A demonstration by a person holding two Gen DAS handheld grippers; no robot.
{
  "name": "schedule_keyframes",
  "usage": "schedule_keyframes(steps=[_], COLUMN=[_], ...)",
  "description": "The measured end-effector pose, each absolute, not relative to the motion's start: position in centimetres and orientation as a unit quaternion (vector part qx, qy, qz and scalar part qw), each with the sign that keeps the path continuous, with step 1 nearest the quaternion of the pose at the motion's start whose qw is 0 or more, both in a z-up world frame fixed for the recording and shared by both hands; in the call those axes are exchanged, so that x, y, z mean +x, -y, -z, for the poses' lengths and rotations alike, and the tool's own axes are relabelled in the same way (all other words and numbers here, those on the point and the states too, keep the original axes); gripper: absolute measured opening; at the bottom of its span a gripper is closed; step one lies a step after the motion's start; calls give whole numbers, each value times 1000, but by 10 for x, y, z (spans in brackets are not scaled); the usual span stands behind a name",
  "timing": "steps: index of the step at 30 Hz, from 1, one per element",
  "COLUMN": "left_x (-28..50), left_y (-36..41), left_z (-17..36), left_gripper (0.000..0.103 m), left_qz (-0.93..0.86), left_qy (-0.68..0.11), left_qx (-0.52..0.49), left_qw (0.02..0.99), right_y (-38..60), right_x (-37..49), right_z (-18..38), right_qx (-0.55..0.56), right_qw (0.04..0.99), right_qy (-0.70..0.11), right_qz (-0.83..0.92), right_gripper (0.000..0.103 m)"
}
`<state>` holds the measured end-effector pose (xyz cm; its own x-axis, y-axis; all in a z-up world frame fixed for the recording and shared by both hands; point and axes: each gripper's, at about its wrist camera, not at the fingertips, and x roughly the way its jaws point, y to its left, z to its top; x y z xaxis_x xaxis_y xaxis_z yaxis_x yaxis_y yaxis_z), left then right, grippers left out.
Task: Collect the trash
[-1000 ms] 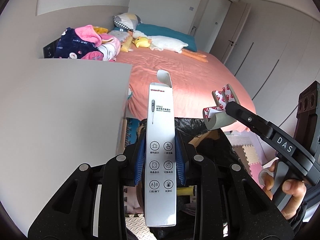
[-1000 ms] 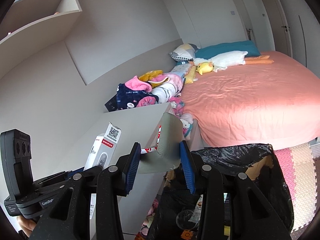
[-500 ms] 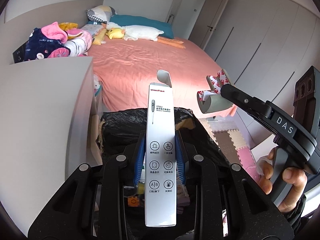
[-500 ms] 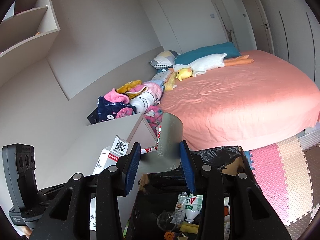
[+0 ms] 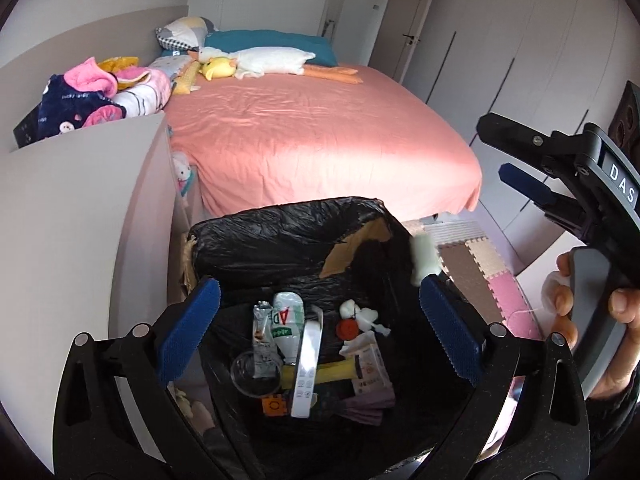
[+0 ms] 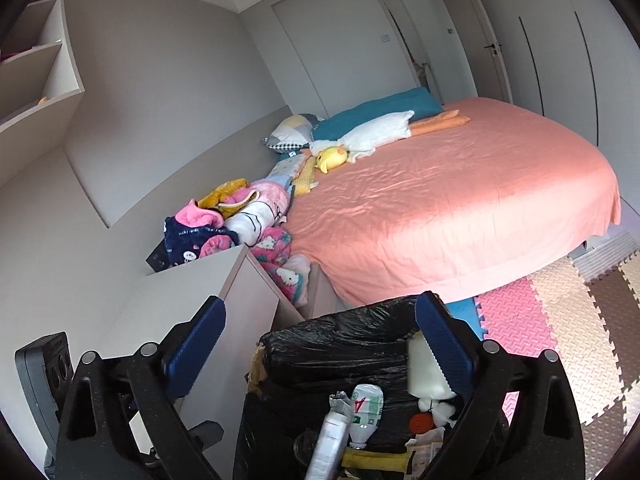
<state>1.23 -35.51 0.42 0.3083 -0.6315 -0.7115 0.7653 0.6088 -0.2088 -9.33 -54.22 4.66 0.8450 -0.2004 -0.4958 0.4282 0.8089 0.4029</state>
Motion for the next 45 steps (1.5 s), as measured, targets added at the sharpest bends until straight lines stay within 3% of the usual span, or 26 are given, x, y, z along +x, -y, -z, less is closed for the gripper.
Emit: schedule_keyframes(steps=[45], left_x=[11], left_y=[339], left_z=[-9], left_gripper=[97], left_qz=[407], left_qy=[-379], left_qx=[90], left_qw=[826], right_y=[535], right_x=[-89], right_z=[-45], right_qx=[249], right_qw=[927], right_qy=[-229], right_qz=[162], right_gripper=[95])
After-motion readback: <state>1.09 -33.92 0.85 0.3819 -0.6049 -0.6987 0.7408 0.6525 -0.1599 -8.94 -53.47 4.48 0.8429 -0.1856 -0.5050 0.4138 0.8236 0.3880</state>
